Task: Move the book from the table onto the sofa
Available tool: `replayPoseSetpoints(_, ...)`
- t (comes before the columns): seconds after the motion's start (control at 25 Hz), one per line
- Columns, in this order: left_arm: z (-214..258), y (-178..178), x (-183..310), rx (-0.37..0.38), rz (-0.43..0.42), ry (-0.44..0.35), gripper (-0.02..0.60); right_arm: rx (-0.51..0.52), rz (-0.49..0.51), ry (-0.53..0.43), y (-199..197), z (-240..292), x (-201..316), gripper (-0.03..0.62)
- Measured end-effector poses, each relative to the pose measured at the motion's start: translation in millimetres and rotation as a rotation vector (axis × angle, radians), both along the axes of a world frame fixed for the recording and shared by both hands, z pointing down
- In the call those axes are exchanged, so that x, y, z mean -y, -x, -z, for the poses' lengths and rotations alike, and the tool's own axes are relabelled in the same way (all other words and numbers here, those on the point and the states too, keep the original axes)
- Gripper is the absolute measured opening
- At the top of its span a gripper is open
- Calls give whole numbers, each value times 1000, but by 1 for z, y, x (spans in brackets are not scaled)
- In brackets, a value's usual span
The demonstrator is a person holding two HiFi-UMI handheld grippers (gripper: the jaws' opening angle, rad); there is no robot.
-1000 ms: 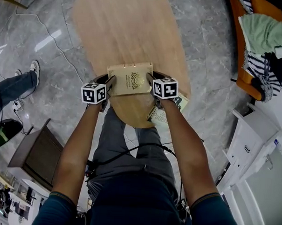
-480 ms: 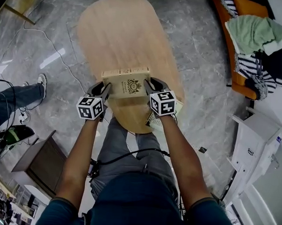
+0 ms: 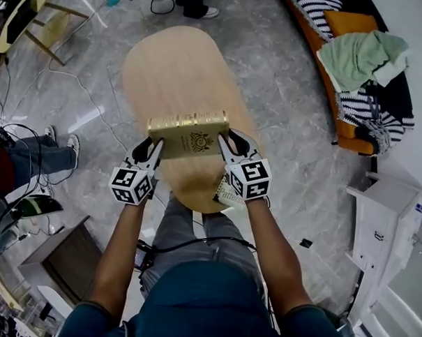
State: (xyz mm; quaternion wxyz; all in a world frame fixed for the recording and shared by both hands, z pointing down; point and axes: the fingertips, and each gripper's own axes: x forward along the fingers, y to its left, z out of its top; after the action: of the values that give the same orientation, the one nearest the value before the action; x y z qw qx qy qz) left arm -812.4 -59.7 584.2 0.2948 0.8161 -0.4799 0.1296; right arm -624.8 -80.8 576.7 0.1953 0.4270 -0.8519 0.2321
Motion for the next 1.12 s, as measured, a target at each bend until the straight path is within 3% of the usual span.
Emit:
replayPoseSetpoints(0.48,166,-50,-32,69,-26,-268,124,69,5,-259,-52,155,-40,95)
replayPoseSetpoints(0.8,247,-92,-68,99,-4,-409,124,108,9,-412,-94,235,-75,95)
replayPoseSetpoints(1.12,322,-94,-109,118,-7,-528,124,137,20,-555,-96,310,-117,94)
